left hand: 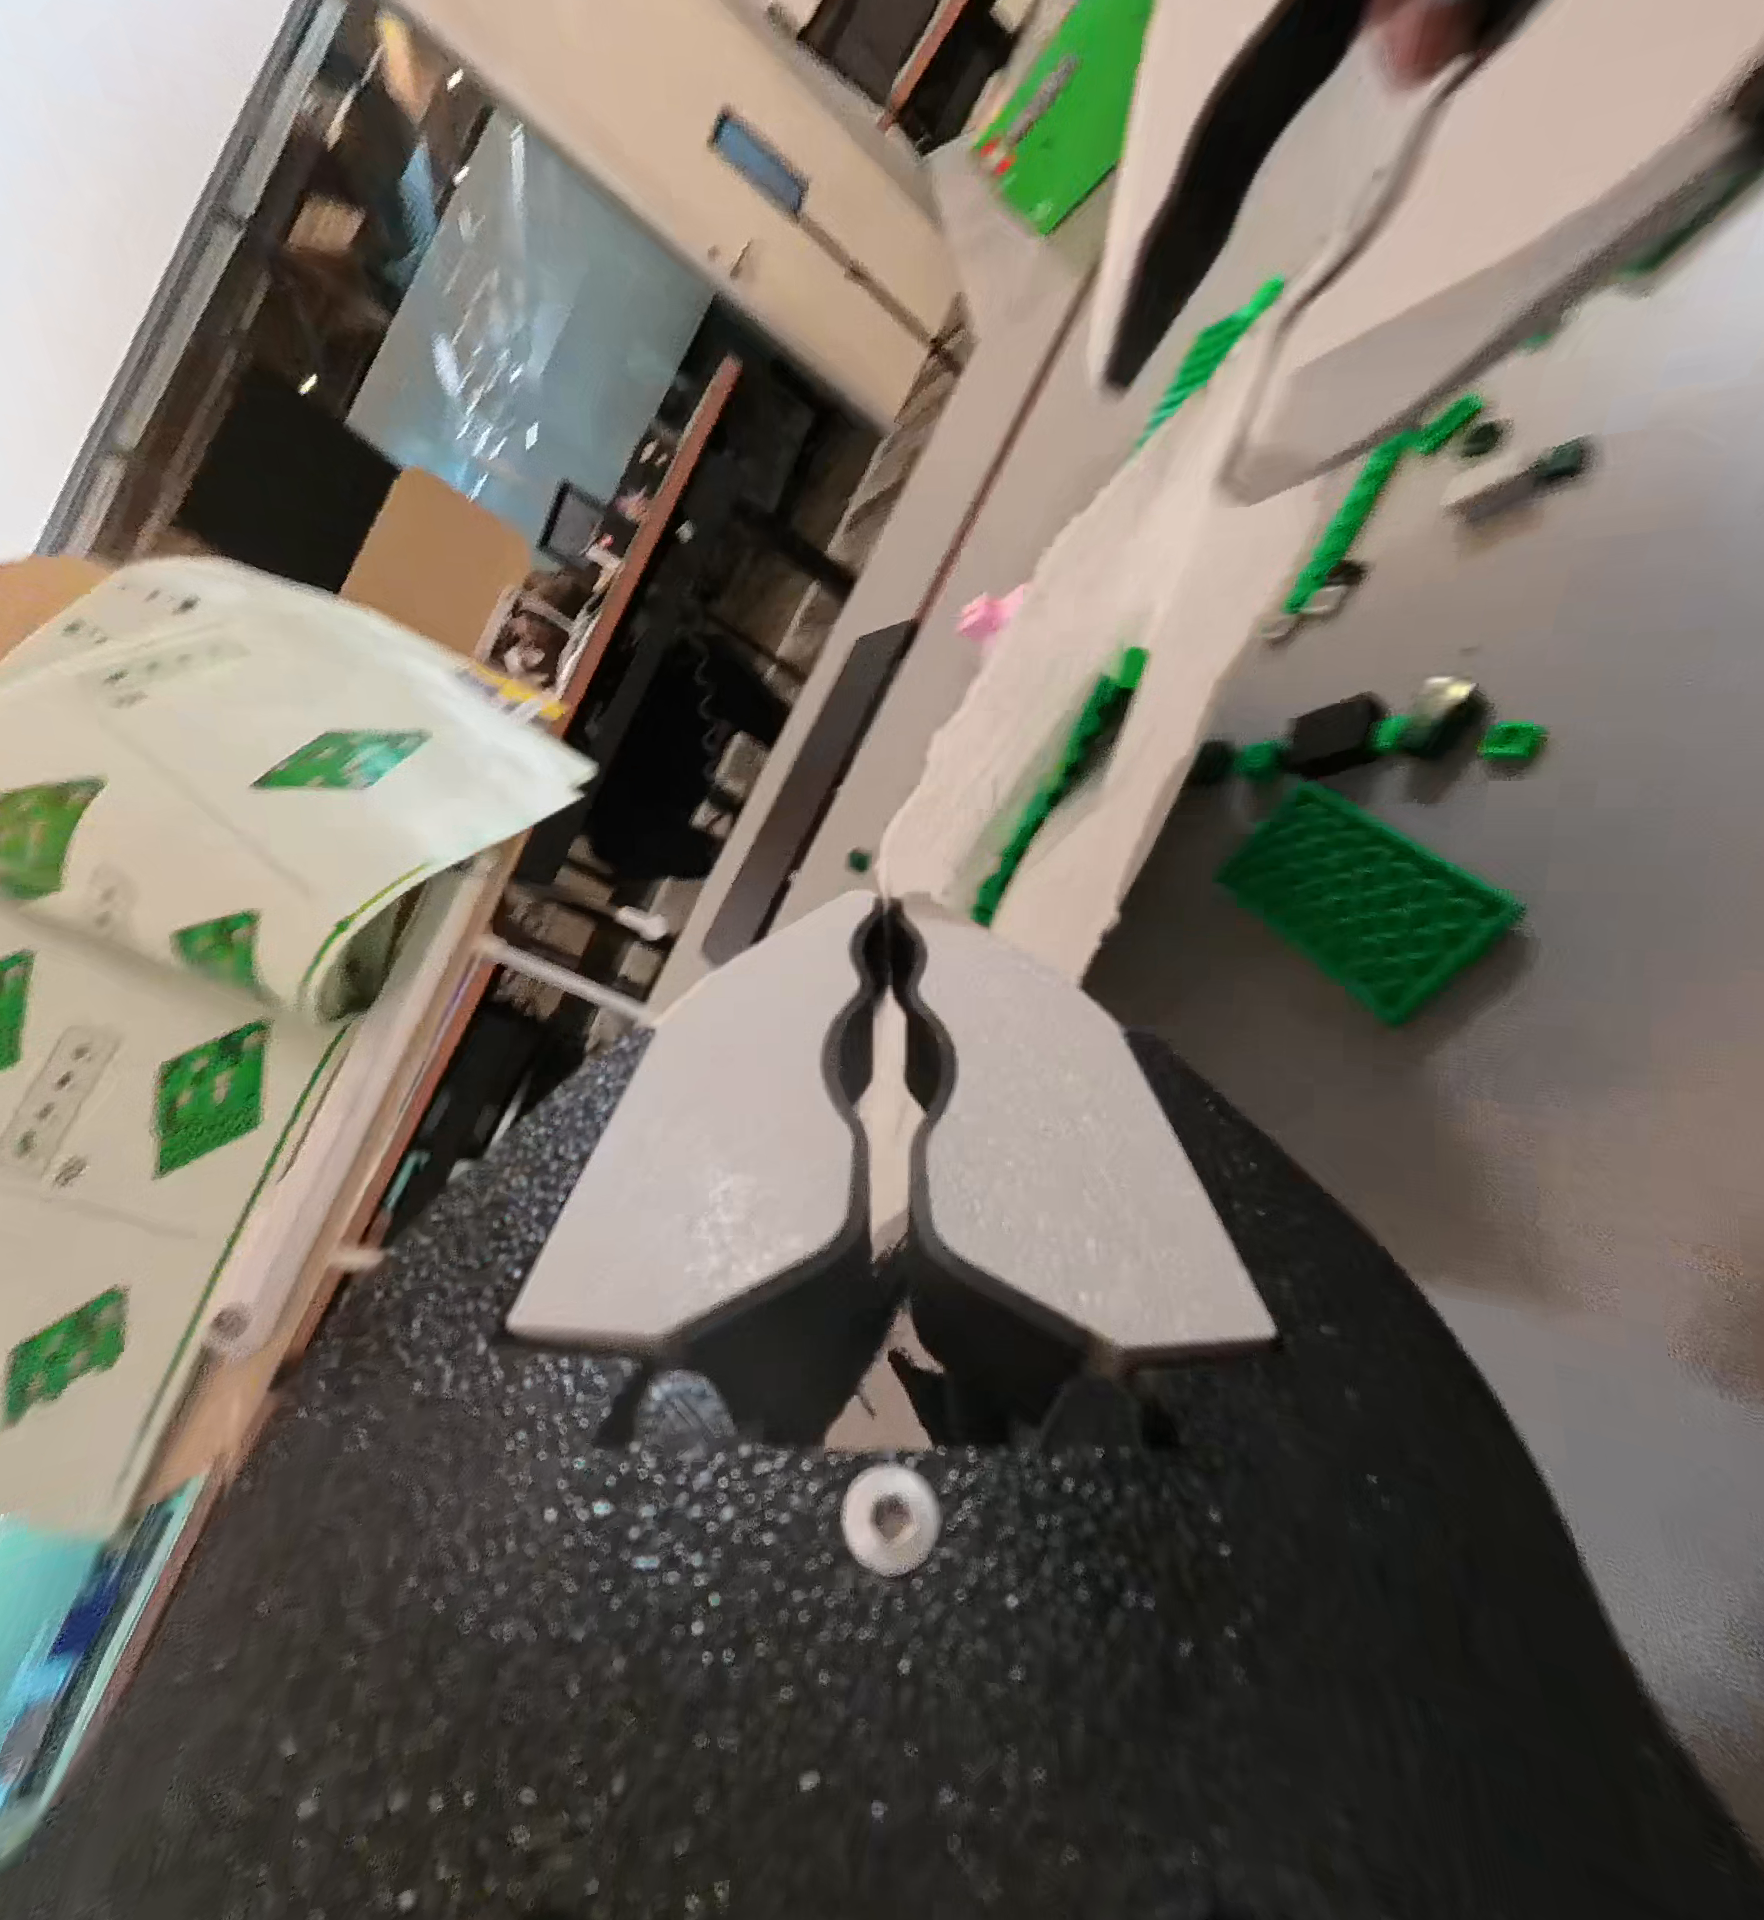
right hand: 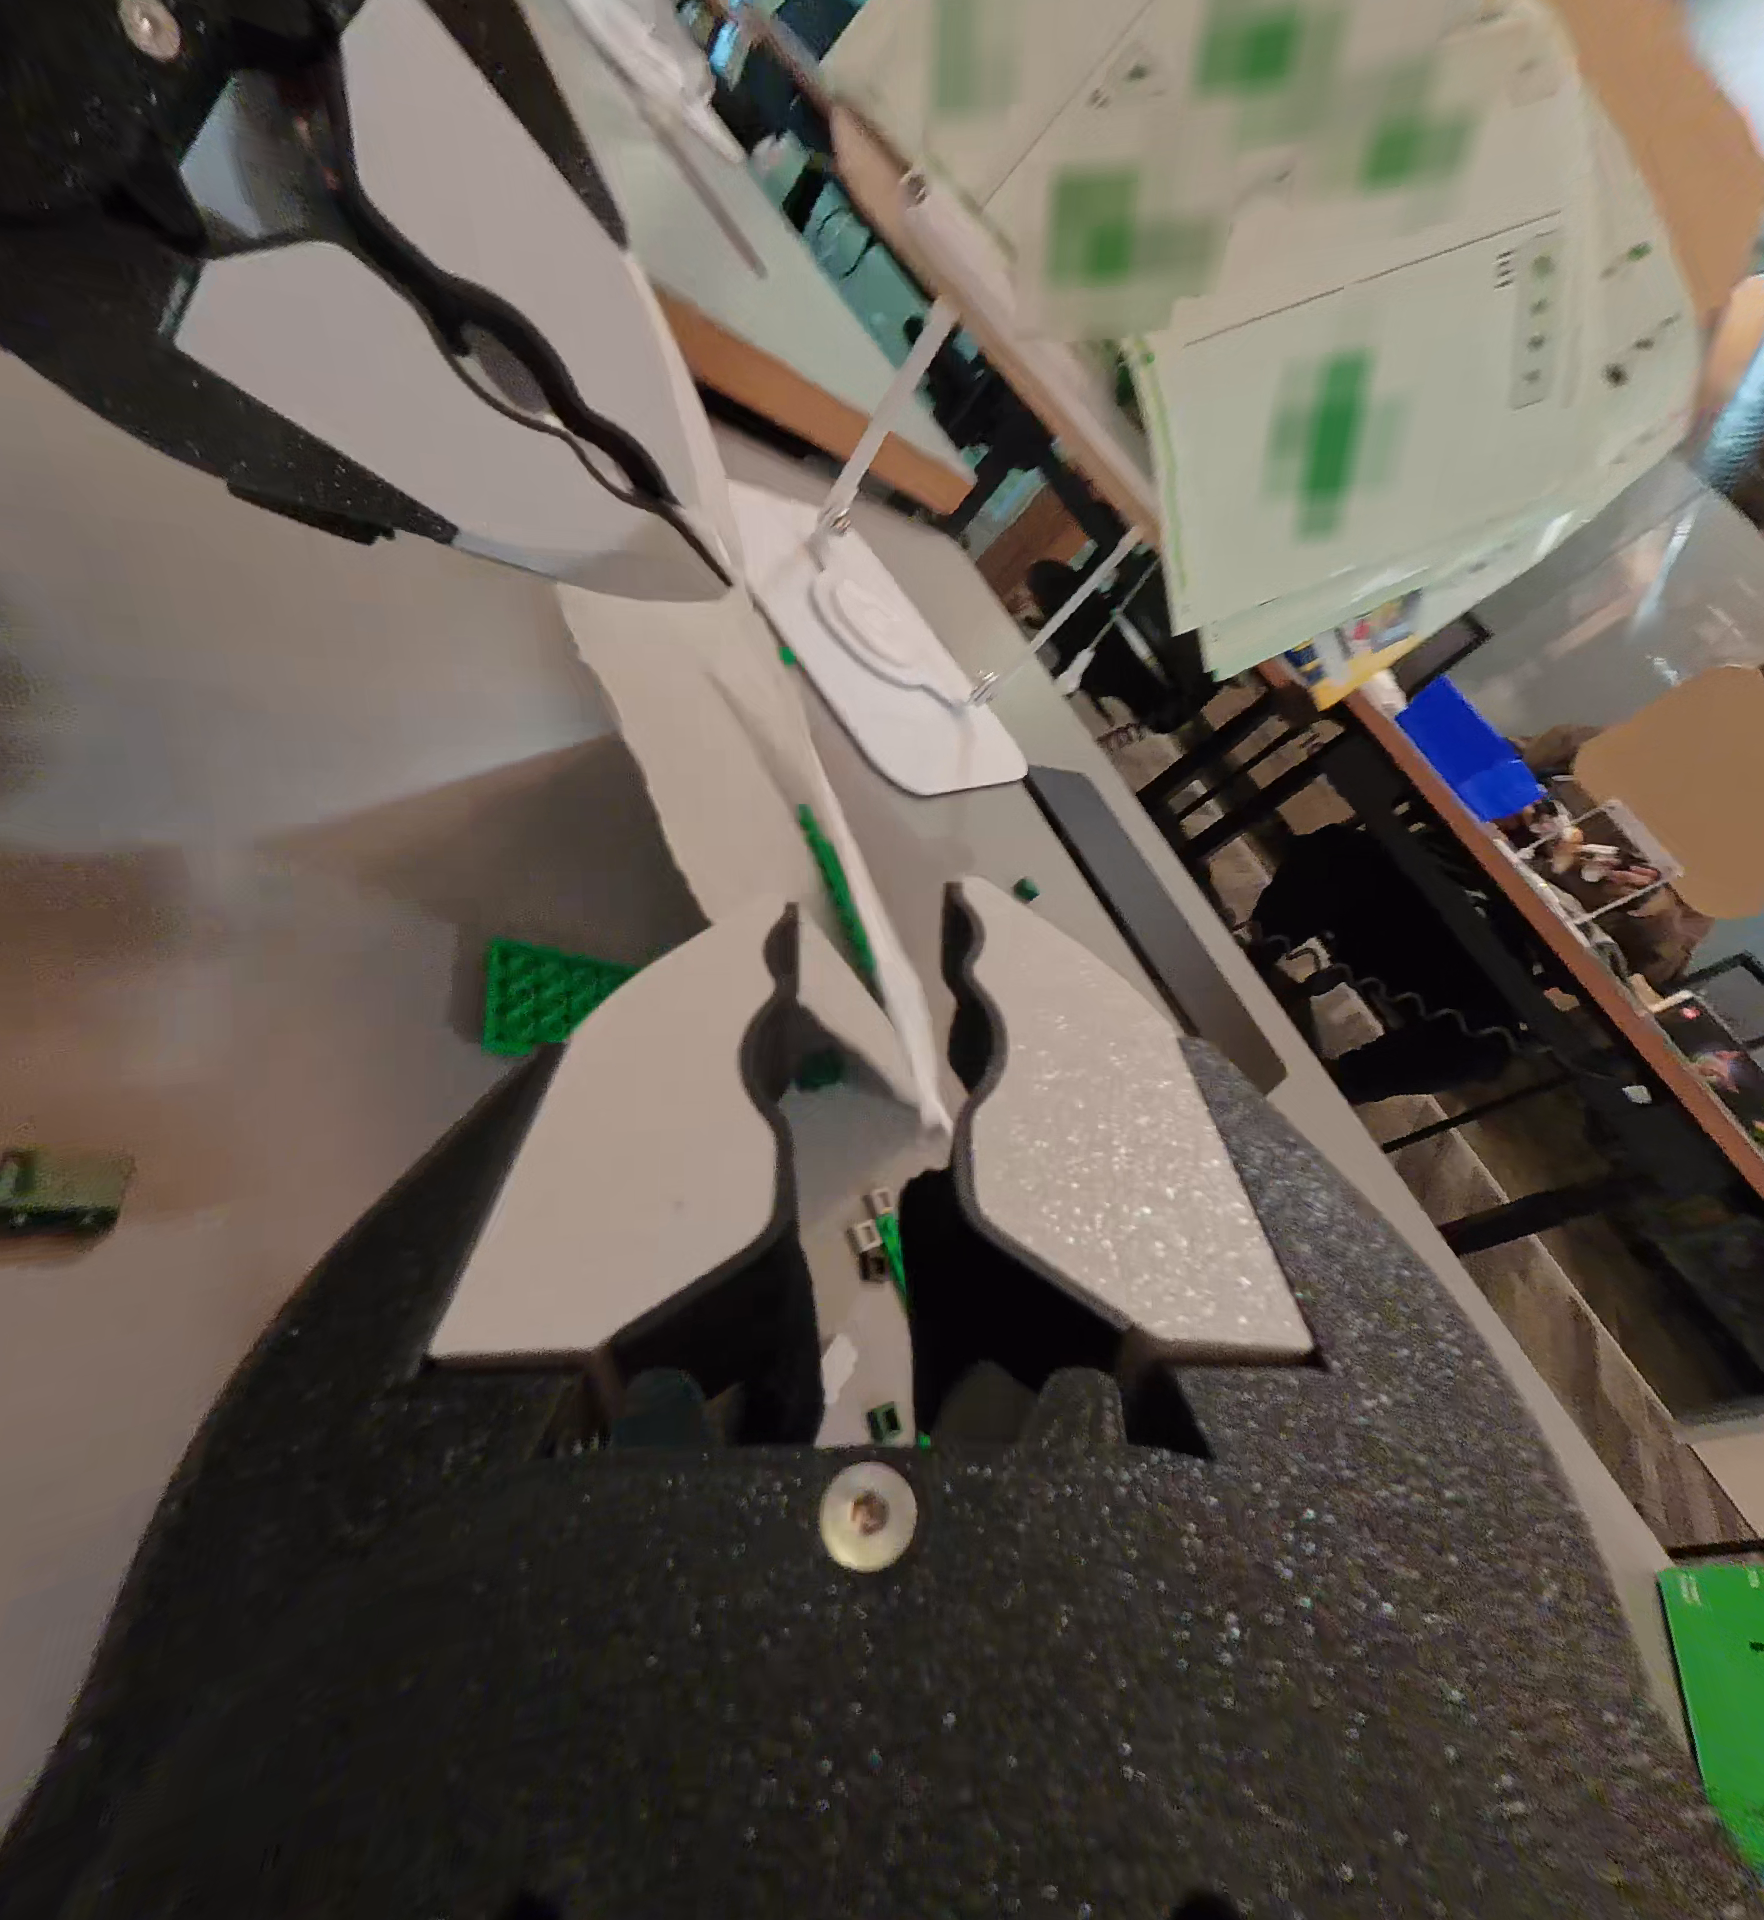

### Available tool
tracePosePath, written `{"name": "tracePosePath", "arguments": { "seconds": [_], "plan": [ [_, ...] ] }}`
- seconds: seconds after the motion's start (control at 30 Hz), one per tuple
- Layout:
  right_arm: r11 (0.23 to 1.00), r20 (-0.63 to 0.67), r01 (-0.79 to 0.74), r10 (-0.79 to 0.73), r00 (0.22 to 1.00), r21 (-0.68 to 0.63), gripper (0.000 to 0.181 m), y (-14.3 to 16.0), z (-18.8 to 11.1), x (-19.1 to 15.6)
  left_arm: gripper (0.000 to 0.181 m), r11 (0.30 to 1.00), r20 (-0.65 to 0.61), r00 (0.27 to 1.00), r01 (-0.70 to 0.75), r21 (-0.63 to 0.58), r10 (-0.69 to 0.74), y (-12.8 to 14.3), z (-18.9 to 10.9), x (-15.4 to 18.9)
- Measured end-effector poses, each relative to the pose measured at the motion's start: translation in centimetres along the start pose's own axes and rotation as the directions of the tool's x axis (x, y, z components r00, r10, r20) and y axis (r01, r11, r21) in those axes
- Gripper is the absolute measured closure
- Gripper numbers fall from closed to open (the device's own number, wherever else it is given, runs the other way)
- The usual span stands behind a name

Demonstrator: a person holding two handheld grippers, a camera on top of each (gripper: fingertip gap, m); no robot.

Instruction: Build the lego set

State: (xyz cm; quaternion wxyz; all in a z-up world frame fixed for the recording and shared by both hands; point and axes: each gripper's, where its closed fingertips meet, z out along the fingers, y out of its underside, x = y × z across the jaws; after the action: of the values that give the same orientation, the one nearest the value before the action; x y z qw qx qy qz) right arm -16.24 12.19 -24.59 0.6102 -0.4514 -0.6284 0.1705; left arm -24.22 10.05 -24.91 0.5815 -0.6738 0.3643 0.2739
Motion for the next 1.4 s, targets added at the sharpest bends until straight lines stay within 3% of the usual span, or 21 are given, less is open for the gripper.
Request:
{"name": "tracePosePath", "arguments": {
  "seconds": [0.03,0.27,0.37,0.47,0.57,0.67,0.97,1.4],
  "plan": [
    [1.000,-0.026,-0.014,0.015,1.000,0.022,0.151,-0.4,-0.3,0.5,0.181,1.000,0.033,0.999,0.015,-0.015,-0.015,0.2,-0.2,-0.9],
    [0.985,-0.159,-0.078,0.103,0.982,0.154,0.149,-2.4,-2.5,3.7,0.181,0.984,0.251,0.964,0.122,-0.133,-0.086,3.5,-2.2,-6.7],
    [0.985,-0.174,-0.103,0.127,0.977,0.140,0.150,-1.8,-2.5,4.3,0.181,0.972,0.372,0.926,0.147,-0.185,-0.069,5.4,-3.8,-9.5],
    [0.984,-0.198,-0.133,0.154,0.968,0.116,0.152,-1.1,-2.5,5.0,0.181,0.953,0.414,0.909,0.169,-0.250,-0.053,7.5,-5.0,-10.8],
    [0.977,-0.191,-0.190,0.205,0.960,0.092,0.159,-0.2,-2.5,5.5,0.181,0.934,0.421,0.907,0.175,-0.311,-0.030,9.4,-5.9,-11.0],
    [0.962,-0.178,-0.262,0.273,0.946,0.081,0.166,0.6,-2.7,6.1,0.181,0.920,0.384,0.919,0.228,-0.319,-0.094,10.5,-6.1,-9.9],
    [0.856,-0.128,-0.514,0.504,0.854,-0.058,0.151,5.3,-2.3,7.2,0.181,0.912,0.347,0.919,0.293,-0.289,-0.185,10.8,-6.4,-8.1],
    [0.821,-0.225,-0.557,0.523,0.822,-0.129,0.144,8.7,-4.2,9.5,0.181,0.904,0.305,0.919,0.335,-0.266,-0.251,10.6,-5.5,-6.7]
  ]
}}
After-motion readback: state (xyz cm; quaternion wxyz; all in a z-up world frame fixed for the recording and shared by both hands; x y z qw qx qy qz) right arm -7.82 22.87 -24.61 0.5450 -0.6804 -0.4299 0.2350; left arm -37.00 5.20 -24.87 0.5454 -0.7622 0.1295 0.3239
